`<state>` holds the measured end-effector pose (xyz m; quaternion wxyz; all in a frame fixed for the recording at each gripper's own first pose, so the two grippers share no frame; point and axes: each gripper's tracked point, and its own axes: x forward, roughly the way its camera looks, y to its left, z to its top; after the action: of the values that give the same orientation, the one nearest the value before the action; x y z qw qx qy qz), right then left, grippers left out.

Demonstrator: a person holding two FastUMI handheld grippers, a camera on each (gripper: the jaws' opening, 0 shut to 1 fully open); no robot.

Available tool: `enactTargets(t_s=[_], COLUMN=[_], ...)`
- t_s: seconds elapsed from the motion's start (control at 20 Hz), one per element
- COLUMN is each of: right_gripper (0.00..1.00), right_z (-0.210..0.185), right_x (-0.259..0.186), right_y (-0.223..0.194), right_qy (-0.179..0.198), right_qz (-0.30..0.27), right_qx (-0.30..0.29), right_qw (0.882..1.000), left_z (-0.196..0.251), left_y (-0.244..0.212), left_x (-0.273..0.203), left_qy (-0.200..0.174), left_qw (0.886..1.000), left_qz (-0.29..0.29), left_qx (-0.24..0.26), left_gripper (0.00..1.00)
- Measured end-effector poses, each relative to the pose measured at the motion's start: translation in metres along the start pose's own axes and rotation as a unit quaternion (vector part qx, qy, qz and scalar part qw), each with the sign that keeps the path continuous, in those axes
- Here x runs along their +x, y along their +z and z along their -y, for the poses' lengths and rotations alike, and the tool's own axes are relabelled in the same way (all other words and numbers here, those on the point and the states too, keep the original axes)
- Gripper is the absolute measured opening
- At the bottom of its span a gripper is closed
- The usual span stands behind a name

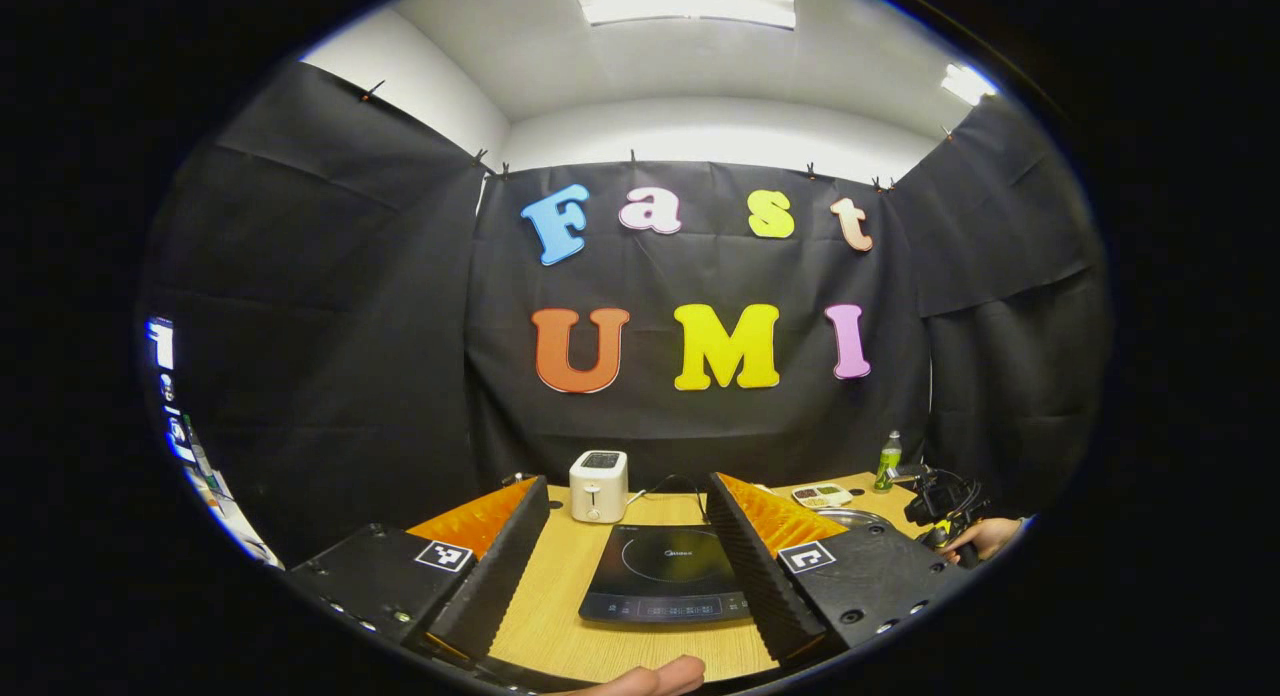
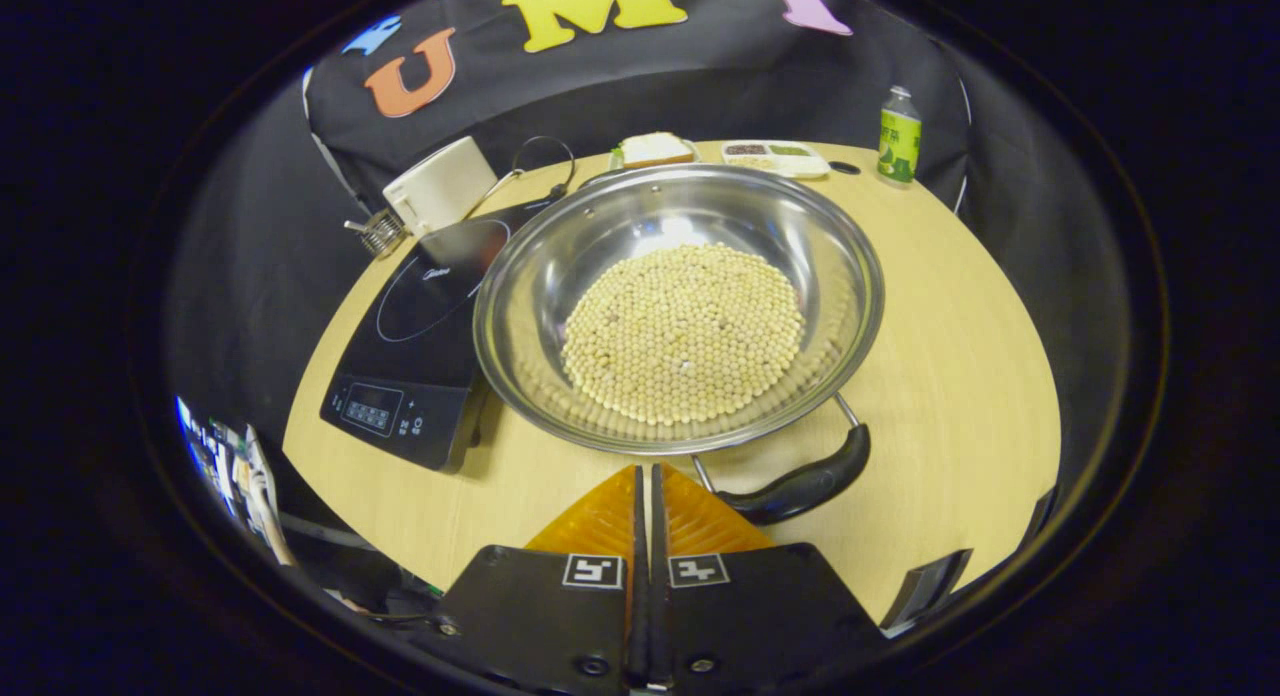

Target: First push the handle of the pot to place it horizontally, then grasp the pot with both hands and set it on the induction cooktop.

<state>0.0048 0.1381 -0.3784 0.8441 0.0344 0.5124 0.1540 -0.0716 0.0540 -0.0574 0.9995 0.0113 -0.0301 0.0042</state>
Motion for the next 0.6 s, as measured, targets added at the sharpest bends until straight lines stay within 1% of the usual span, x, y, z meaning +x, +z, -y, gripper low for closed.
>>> enactTargets(t_s=[0.1,0.15,0.25,0.4,0.6], right_gripper=[0.01,0.04,0.04,0.04,0.04], right_z=[0.012,0.016,0.017,0.043,0.062], right_x=[0.0,-0.002,-0.003,-0.005,-0.008], right_y=[0.004,0.004,0.004,0.011,0.017], right_qy=[-0.012,-0.011,0.001,-0.028,-0.029], right_qz=[0.01,0.008,0.008,0.017,0.027], right_qx=[-0.001,0.004,0.004,-0.002,0.016], right_qw=[1.0,1.0,1.0,0.999,0.999], left_z=[0.0,0.0,0.003,0.009,0.022], left_y=[-0.001,-0.002,-0.003,-0.002,0.0], left_x=[0.003,0.002,0.004,0.007,0.009], left_qy=[0.0,0.0,-0.003,-0.008,-0.017], left_qw=[1.0,1.0,1.0,1.0,1.0], left_qz=[-0.004,-0.004,-0.004,-0.005,0.0], left_qx=[0.002,0.003,0.005,0.002,0.004], left_gripper=[0.95,0.95,0.95,0.95,0.95])
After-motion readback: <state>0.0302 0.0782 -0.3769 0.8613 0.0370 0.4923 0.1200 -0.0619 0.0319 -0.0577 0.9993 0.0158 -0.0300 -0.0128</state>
